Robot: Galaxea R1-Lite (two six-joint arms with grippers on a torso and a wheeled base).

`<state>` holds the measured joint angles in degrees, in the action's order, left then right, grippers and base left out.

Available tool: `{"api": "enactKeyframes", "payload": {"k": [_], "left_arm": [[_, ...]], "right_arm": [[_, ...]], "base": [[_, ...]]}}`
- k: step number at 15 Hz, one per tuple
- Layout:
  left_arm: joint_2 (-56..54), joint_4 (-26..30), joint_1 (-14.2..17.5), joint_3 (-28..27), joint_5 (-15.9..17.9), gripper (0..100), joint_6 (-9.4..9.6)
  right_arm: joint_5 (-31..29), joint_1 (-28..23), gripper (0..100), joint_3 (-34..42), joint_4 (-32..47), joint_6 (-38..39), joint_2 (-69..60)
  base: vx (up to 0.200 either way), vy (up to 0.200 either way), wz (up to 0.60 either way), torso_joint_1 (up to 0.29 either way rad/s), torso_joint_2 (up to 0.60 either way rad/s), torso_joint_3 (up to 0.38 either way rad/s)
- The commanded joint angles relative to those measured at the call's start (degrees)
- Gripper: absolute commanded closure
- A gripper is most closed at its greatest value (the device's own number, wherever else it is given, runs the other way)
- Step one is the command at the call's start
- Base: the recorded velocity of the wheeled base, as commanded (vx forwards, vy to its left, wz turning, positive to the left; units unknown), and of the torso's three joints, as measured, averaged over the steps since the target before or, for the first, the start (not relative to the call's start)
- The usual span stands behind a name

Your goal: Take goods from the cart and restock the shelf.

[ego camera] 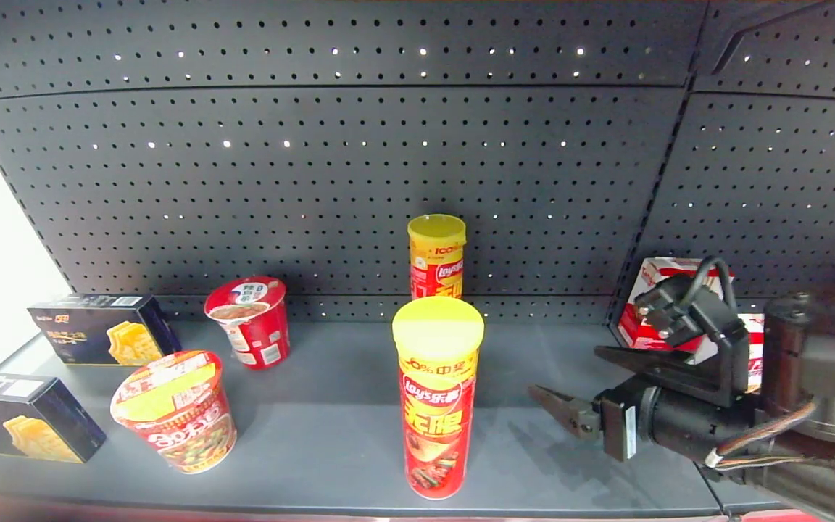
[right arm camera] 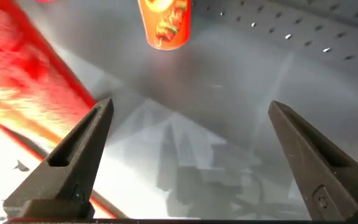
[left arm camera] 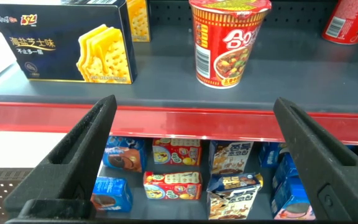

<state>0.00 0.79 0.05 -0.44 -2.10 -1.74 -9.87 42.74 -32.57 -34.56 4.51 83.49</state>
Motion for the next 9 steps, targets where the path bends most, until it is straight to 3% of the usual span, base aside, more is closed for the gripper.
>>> {"api": "enactKeyframes", "payload": {"k": [1, 6, 7, 9], "left_arm": [[0.09, 0.00, 0.04, 0.00, -0.01, 0, -0.01], [0.09, 0.00, 0.04, 0.00, -0.01, 0, -0.01], [0.09, 0.00, 0.04, 0.00, -0.01, 0, -0.01], [0.09, 0.00, 0.04, 0.00, -0.01, 0, -0.10]], "right_arm": [[-0.06, -0.11, 0, -0.39, 2.57, 0.06, -10.72], [2.05, -6.09, 0, -3.20, 18.92, -0.03, -27.07], [5.04, -12.51, 0, -2.93, 23.57, -2.14, -34.10], [8.47, -20.59, 0, -1.44, 24.80, -5.92, -41.66]], "base": [[0.000, 0.000, 0.00, 0.000, 0.00, 0.000], [0.000, 0.000, 0.00, 0.000, 0.00, 0.000], [0.000, 0.000, 0.00, 0.000, 0.00, 0.000], [0.000, 0.000, 0.00, 0.000, 0.00, 0.000]]}}
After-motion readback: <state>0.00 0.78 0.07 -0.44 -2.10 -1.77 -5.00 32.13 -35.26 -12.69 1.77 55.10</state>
